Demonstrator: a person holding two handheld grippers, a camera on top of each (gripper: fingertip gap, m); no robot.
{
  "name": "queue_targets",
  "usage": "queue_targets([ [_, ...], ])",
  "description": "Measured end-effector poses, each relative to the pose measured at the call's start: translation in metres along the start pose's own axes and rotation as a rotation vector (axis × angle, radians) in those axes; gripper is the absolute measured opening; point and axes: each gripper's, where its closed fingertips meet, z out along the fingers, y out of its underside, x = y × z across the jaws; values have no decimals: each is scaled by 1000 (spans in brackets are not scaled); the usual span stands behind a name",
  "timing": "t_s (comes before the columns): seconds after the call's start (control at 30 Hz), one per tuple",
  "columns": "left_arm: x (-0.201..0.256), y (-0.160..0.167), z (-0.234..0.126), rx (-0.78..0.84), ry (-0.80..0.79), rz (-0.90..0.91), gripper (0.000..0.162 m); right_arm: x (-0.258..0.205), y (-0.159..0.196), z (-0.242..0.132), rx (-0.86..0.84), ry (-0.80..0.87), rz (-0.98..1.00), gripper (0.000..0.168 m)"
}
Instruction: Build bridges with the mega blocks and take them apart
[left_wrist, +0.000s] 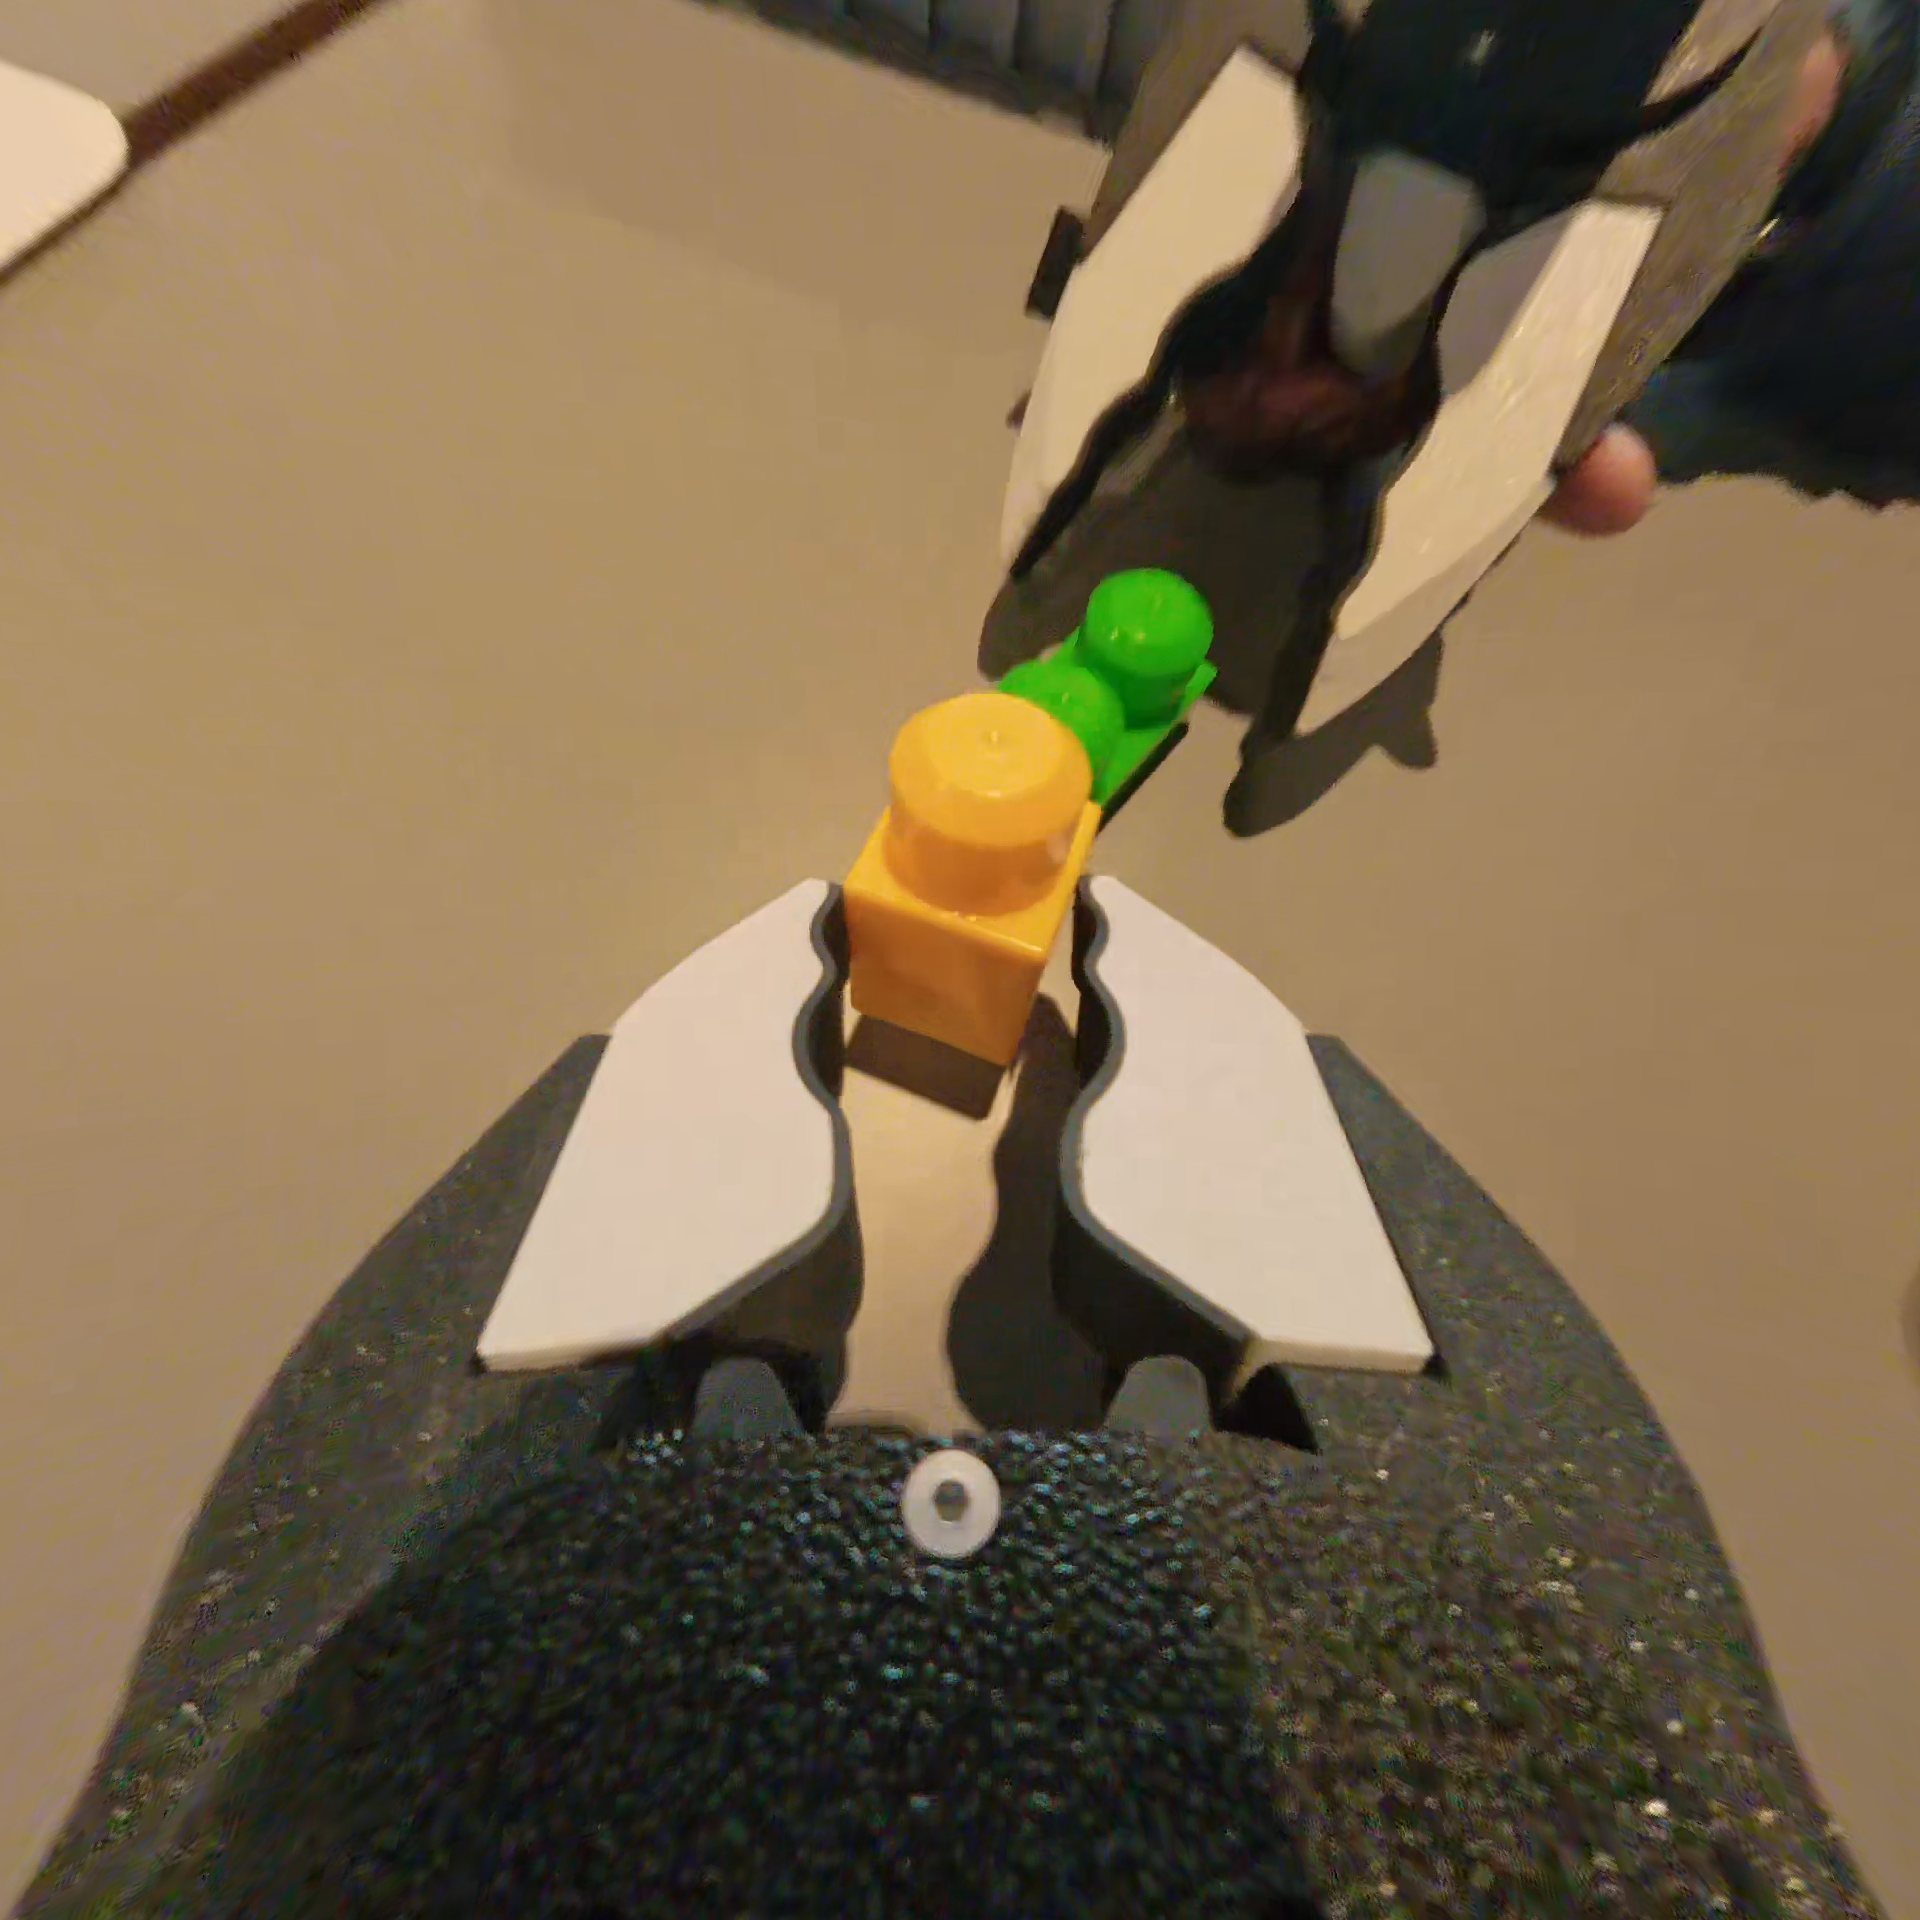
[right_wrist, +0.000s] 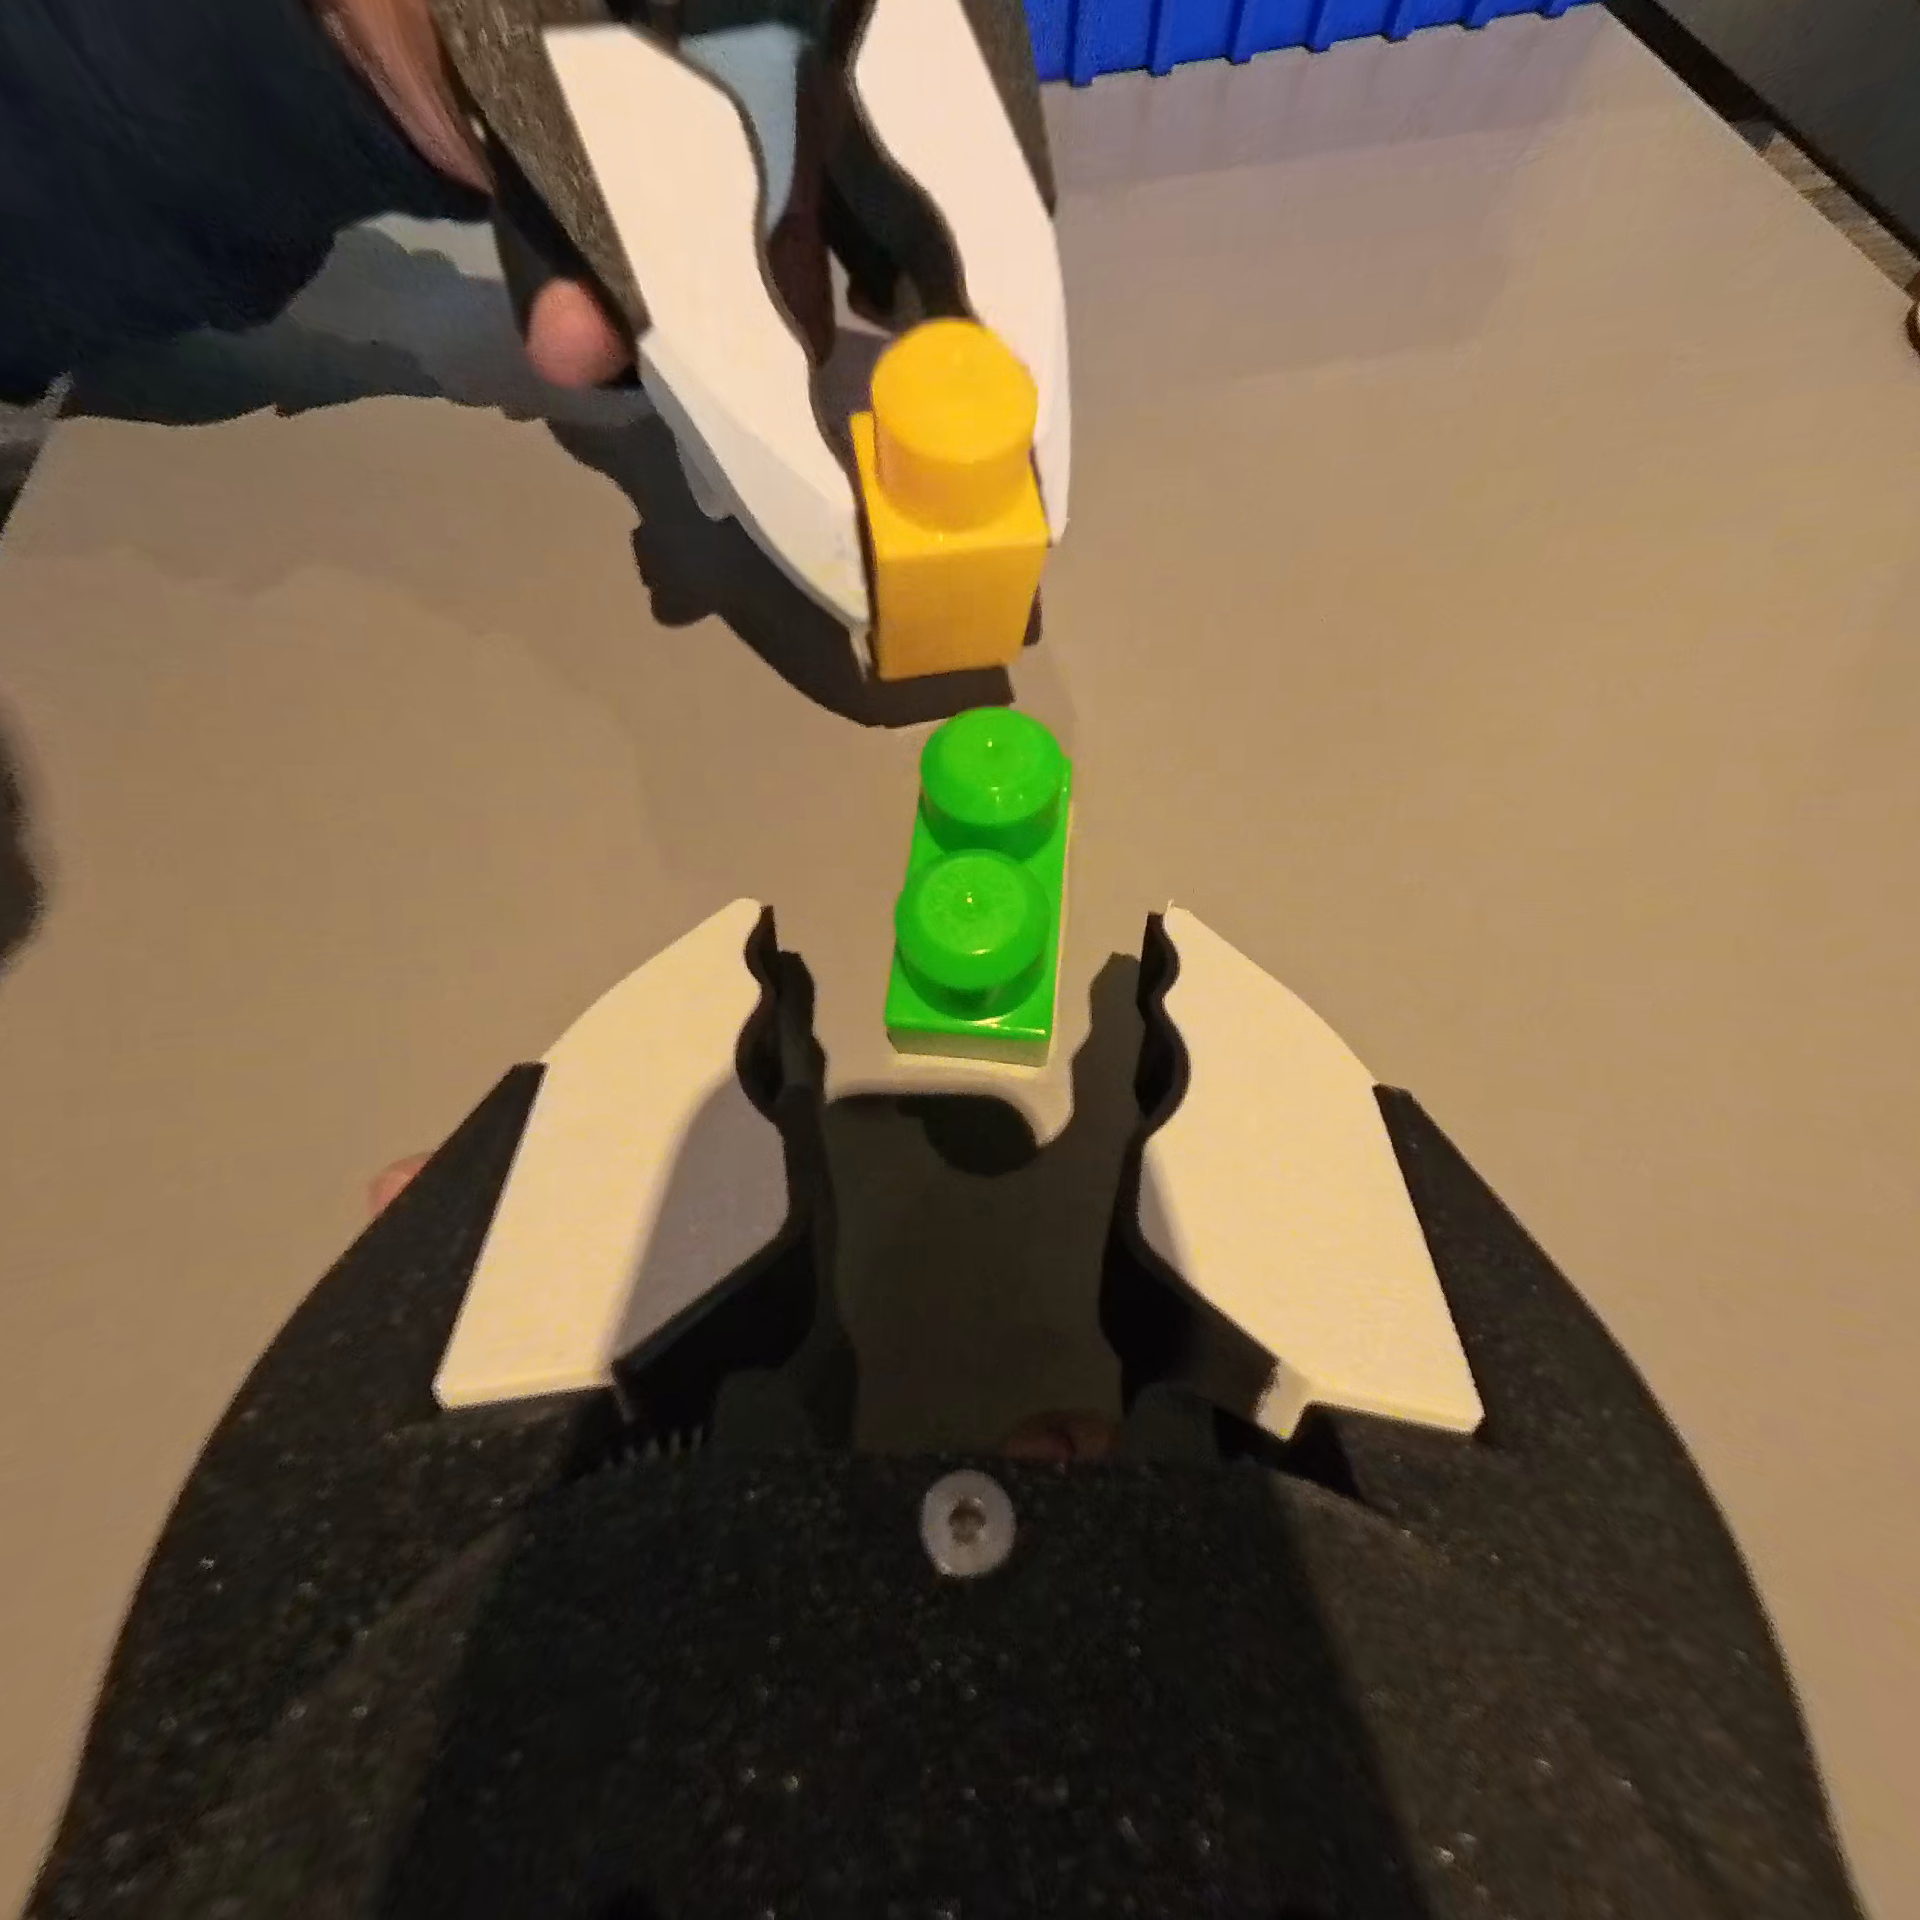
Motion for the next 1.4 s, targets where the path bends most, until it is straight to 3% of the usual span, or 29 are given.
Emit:
queue_targets([
  [0.33,-1,36,2,-116,-13,4,37,1,5,5,-58,59,-59,66],
  [0.6,-5,38,-17,-105,-70,10,59,1,7,6,-74,77,-79,67],
  [0.77,-19,9,-81,26,-211,33,58,1,7,7,-79,80,-85,68],
  [0.9,-43,-6,-163,52,-413,68,57,0,8,7,-79,80,-85,68],
  [1.03,-82,2,-254,-32,-642,71,56,0,8,7,-80,79,-84,68],
  [1.23,-139,76,-346,-447,-711,45,52,0,8,7,-83,78,-86,68],
  [1.4,-158,151,-359,-749,-493,85,49,0,8,8,-85,78,-82,68],
])
